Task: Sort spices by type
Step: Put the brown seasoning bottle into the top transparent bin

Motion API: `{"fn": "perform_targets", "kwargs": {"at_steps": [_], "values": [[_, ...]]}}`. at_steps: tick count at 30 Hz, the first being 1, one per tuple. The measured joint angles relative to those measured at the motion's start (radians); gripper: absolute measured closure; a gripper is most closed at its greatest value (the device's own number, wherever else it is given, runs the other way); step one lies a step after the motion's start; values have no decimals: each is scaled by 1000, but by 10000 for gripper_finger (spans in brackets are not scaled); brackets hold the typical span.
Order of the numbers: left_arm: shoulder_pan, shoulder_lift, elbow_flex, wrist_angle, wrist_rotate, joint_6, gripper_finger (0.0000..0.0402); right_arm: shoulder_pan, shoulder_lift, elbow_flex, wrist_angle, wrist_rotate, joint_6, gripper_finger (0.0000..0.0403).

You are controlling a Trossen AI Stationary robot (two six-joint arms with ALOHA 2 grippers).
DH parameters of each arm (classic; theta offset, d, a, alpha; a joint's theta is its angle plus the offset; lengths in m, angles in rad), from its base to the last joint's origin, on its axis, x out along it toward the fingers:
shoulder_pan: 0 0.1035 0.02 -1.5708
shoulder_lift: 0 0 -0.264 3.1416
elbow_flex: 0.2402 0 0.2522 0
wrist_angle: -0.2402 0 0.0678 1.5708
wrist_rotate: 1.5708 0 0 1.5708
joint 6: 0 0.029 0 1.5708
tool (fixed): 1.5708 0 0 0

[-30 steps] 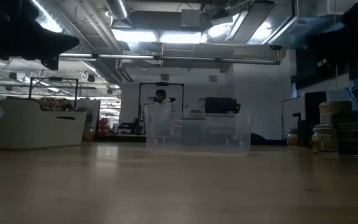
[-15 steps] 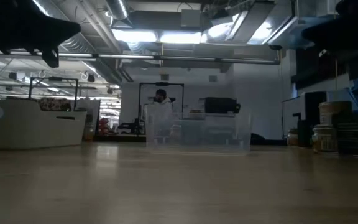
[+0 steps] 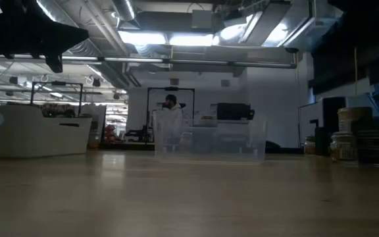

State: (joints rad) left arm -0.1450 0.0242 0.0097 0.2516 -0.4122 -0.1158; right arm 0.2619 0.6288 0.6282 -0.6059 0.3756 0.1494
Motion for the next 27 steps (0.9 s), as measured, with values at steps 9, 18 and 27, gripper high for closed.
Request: {"fn": "perform_targets", "kwargs": {"at_steps": [9,18,27], "values": [[9,0,0,-5,0,11,396,0,160,34,-54,114,-37,393],[9,0,0,-3,0,-34,396,-79,286,34,-137,-8,11,336],[9,0,0,0,0,-34,396,-252,386,32,-128,-246,30,173]]}}
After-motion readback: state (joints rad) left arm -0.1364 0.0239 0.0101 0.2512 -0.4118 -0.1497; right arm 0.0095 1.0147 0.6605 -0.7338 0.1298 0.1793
